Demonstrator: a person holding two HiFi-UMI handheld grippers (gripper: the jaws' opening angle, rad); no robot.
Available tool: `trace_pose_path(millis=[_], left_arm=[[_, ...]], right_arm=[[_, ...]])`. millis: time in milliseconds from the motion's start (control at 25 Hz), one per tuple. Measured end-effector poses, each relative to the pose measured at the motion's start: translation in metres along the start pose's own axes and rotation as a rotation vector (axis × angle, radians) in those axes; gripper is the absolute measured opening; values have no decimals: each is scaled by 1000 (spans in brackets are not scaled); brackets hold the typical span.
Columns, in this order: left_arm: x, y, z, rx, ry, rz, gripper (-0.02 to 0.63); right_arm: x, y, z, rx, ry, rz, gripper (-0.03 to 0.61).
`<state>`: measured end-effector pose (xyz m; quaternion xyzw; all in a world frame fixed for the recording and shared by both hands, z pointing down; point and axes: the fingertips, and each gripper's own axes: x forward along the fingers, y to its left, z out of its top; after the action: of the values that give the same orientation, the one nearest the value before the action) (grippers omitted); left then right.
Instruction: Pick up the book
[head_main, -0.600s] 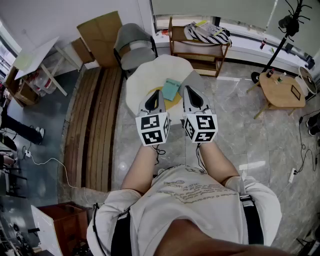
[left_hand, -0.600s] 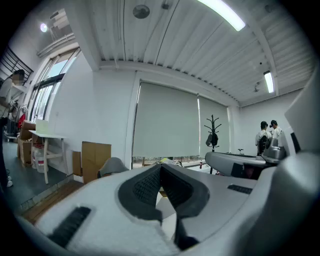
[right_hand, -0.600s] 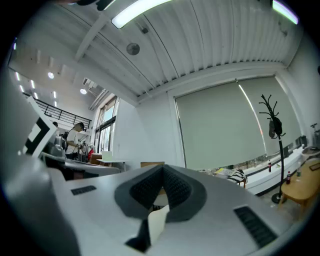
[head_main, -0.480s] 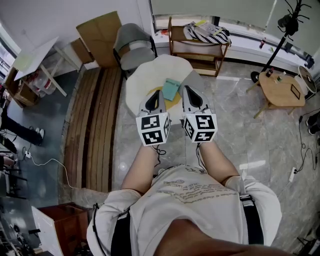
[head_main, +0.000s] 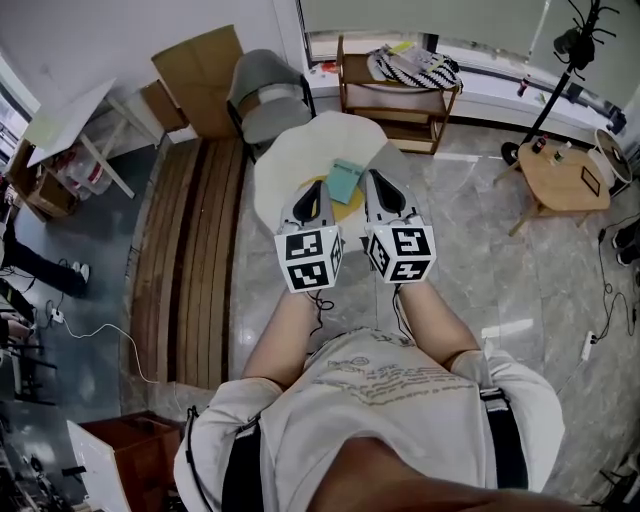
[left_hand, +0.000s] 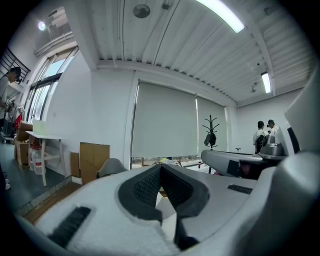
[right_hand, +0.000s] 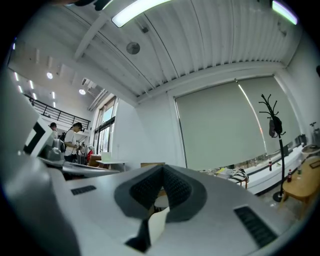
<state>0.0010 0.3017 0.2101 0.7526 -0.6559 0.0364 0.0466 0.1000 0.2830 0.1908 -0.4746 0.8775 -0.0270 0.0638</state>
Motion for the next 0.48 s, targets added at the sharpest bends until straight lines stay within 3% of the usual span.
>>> trace_pose_path(millis=[480], left_arm=[[-14, 47, -4, -6, -3, -28, 20]], right_arm=[[18, 49, -4, -11, -12, -15, 28]])
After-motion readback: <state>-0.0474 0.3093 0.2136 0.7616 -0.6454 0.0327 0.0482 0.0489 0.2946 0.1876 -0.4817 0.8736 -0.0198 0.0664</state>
